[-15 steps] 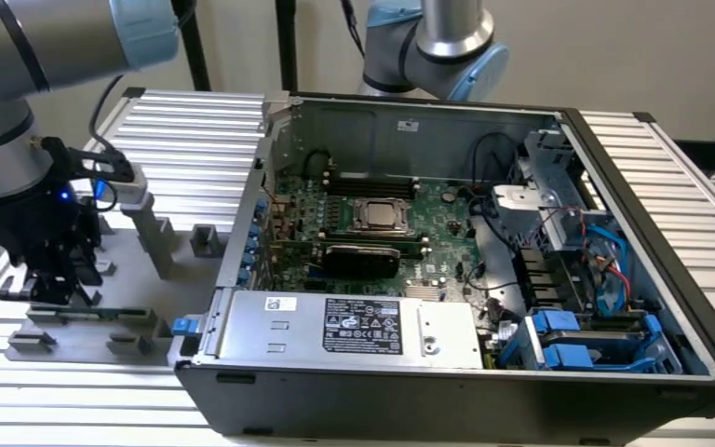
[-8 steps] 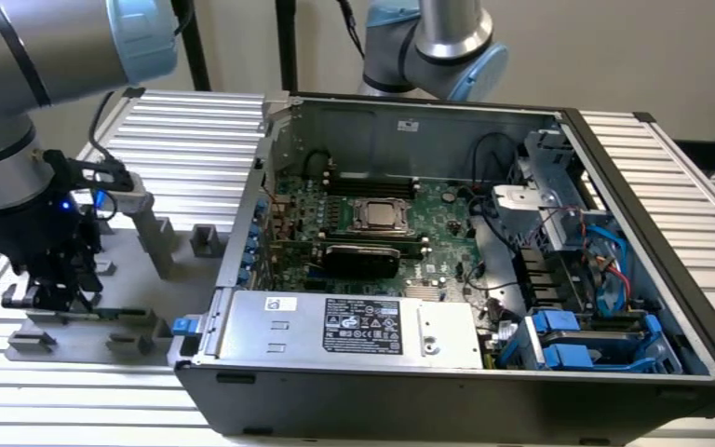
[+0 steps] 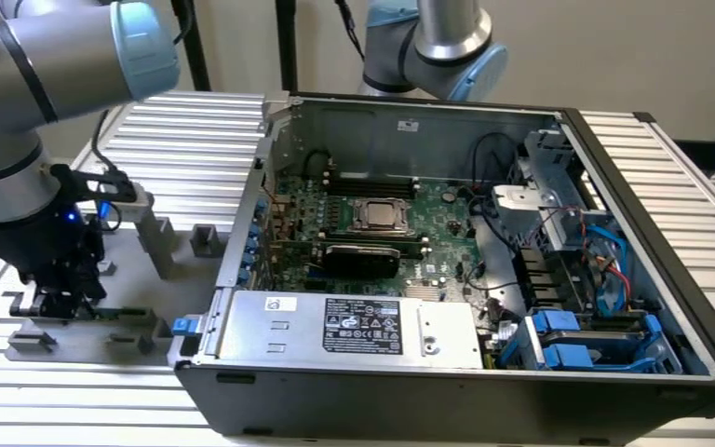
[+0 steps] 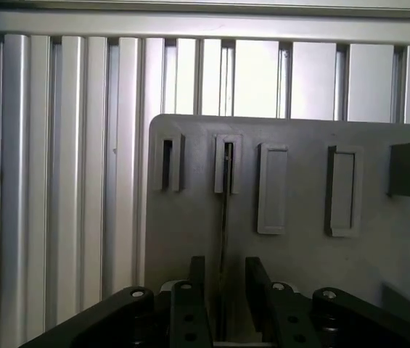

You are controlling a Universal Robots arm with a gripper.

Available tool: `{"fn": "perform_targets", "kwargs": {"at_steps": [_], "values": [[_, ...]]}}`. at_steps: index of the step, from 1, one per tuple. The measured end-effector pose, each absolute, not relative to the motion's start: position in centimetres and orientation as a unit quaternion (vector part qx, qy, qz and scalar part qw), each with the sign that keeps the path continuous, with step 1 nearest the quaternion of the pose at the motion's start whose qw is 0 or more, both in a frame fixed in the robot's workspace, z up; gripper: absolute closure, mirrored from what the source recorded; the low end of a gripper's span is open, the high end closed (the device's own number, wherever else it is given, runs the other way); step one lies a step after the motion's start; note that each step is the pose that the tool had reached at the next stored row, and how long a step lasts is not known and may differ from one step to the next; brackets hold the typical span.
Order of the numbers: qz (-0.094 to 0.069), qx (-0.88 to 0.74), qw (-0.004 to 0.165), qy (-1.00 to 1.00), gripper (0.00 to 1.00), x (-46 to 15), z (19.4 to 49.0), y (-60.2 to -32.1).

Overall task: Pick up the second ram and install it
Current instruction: 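Pick up the second ram and move it above second insertion slot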

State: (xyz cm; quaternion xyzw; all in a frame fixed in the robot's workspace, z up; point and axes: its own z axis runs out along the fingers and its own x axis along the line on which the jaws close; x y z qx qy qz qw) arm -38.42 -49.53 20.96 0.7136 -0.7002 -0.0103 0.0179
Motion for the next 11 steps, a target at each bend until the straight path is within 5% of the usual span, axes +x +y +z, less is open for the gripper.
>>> {"fn": "perform_targets", "kwargs": {"at_steps": [11], "values": [[-0.01,0.714,0.018,-0.7,0.64,-38.5,19.6,-49.5]]}}
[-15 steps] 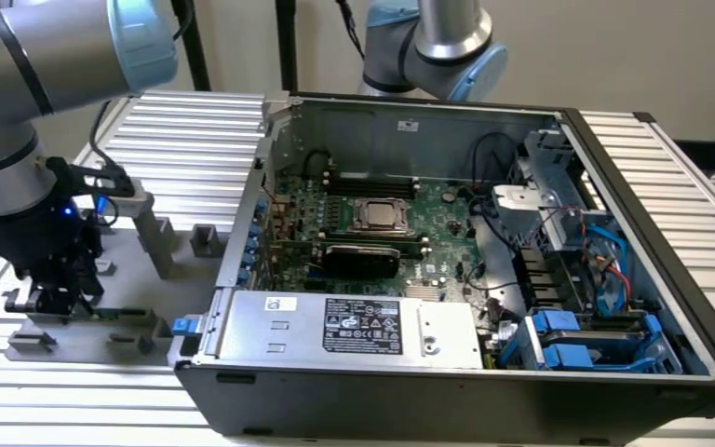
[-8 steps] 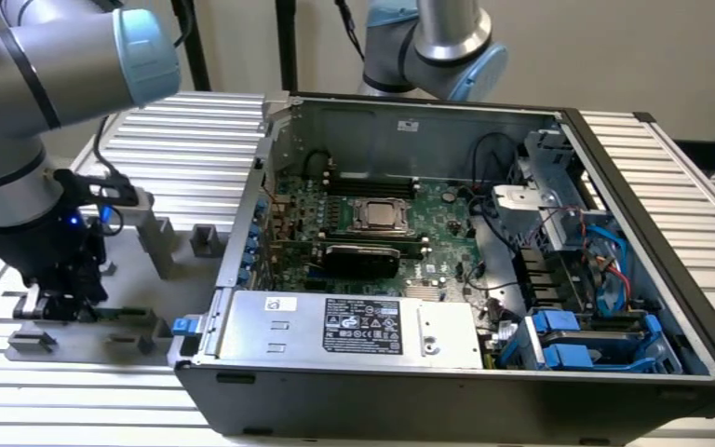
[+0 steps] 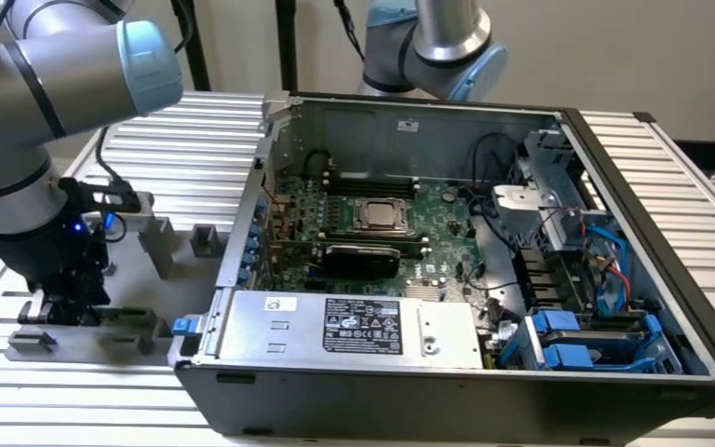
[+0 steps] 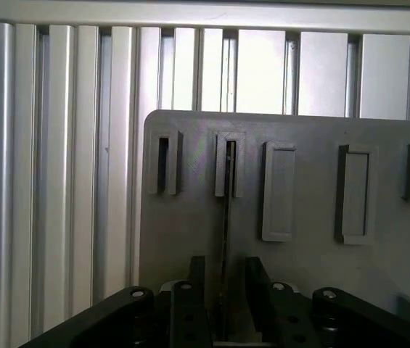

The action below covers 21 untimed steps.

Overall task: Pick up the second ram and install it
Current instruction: 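Pick up the second ram and move it above second insertion slot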

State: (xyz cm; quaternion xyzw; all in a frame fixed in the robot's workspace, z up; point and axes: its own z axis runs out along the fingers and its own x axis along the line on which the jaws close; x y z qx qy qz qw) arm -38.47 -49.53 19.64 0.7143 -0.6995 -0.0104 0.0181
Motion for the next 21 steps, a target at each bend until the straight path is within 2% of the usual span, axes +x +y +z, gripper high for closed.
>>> {"fn": "perform_targets", "kwargs": {"at_steps": [4,5,12,13,17,21], "values": [[-0.01,0.714,0.018,-0.7,0.66,-38.46,19.63,-49.53],[-0.01,0.714,0.018,-0.7,0.73,-38.46,19.63,-49.53],[-0.01,0.714,0.018,-0.7,0.75,-38.45,19.63,-49.53],[-0.01,0.714,0.018,-0.7,0.82,-38.45,19.63,-49.53],[-0.01,0.714,0.018,-0.7,0.82,-38.45,19.63,-49.53],[-0.01,0.714,0.018,-0.7,0.87,-38.45,19.63,-49.53]]}}
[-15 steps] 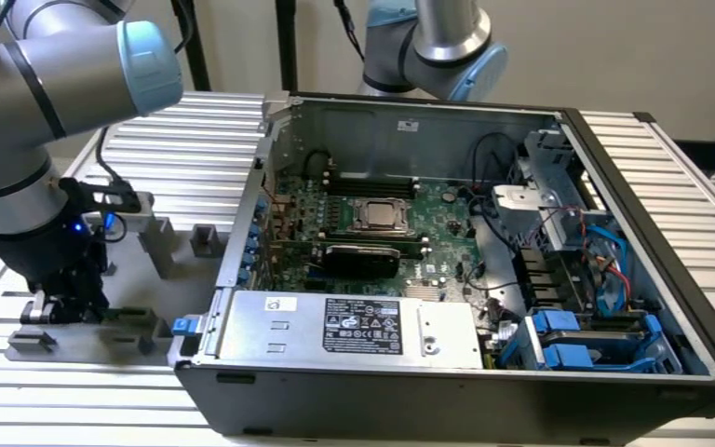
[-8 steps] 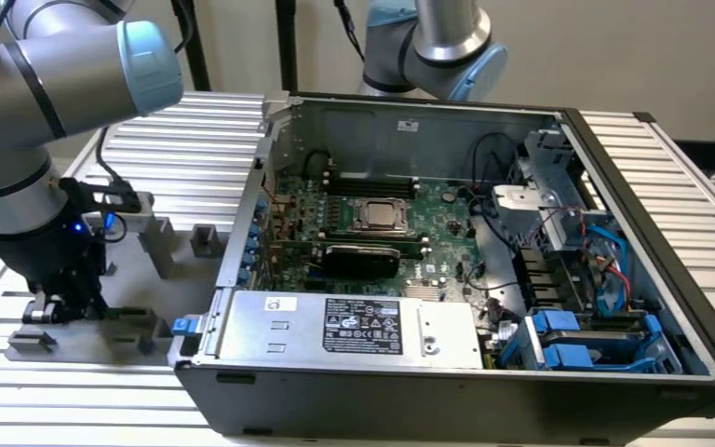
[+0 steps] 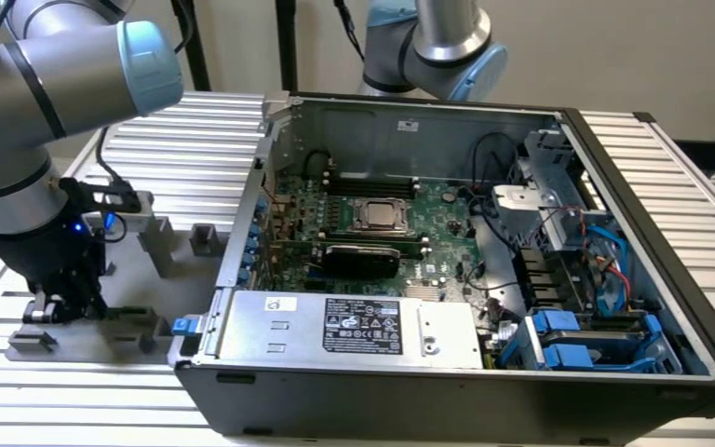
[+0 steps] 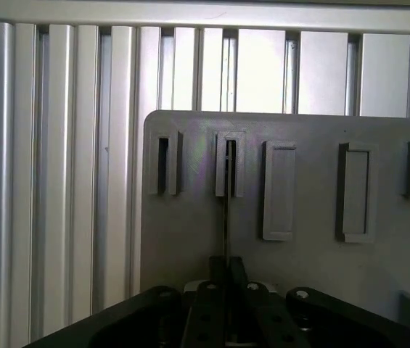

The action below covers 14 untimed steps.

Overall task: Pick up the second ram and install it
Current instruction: 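Pick up the second ram and move it above second insertion slot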

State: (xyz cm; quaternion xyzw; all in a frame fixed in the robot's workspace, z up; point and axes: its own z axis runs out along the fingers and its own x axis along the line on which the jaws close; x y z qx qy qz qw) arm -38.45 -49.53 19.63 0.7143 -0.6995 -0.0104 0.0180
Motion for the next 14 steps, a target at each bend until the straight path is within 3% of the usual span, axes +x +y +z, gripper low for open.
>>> {"fn": "perform_targets", "kwargs": {"at_steps": [14], "values": [[-0.011,0.701,0.018,-0.713,0.87,-38.45,19.63,-49.53]]}}
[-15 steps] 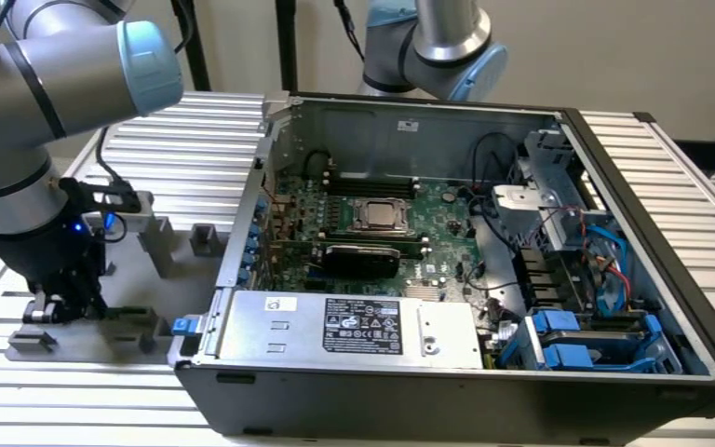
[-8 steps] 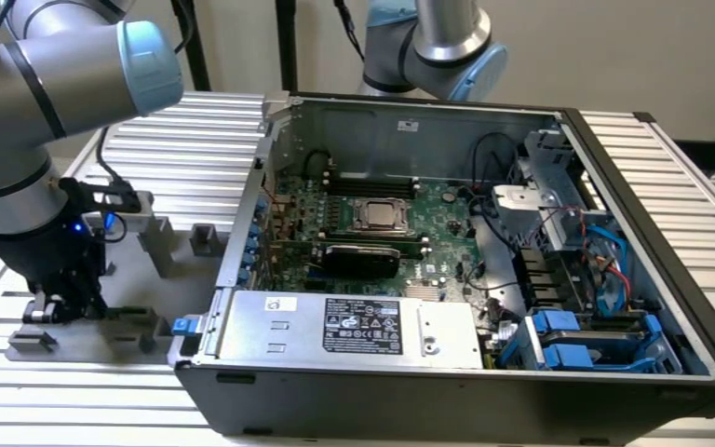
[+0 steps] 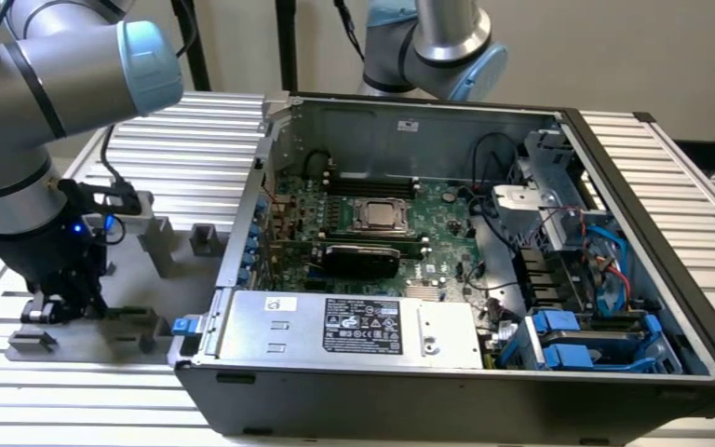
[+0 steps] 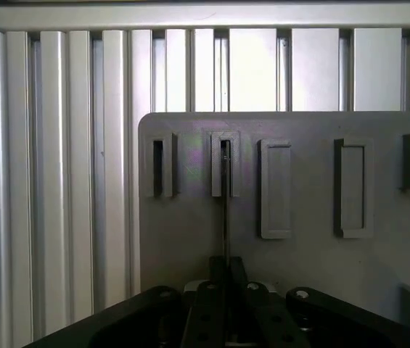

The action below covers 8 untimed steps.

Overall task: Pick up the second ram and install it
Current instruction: 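Pick up the second ram and move it above second insertion slot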

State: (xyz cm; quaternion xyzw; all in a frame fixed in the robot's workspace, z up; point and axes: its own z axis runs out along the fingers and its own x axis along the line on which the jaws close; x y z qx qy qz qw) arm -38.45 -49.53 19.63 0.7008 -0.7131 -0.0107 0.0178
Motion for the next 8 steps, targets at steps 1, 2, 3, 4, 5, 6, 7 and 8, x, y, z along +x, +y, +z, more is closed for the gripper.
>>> {"fn": "perform_targets", "kwargs": {"at_steps": [1,2,3,4,5,6,7,8], "values": [[-0.011,0.701,0.018,-0.713,0.87,-38.45,19.63,-49.53],[-0.011,0.701,0.018,-0.713,0.87,-38.45,19.63,-49.53],[-0.011,0.701,0.018,-0.713,0.87,-38.45,19.63,-49.53],[-0.011,0.701,0.018,-0.713,0.87,-38.45,19.63,-49.53],[-0.011,0.701,0.018,-0.713,0.87,-38.45,19.63,-49.53],[-0.011,0.701,0.018,-0.713,0.87,-38.45,19.64,-49.53],[-0.011,0.701,0.018,-0.713,0.87,-38.45,19.7,-49.54],[-0.011,0.701,0.018,-0.713,0.87,-38.45,19.8,-49.54]]}}
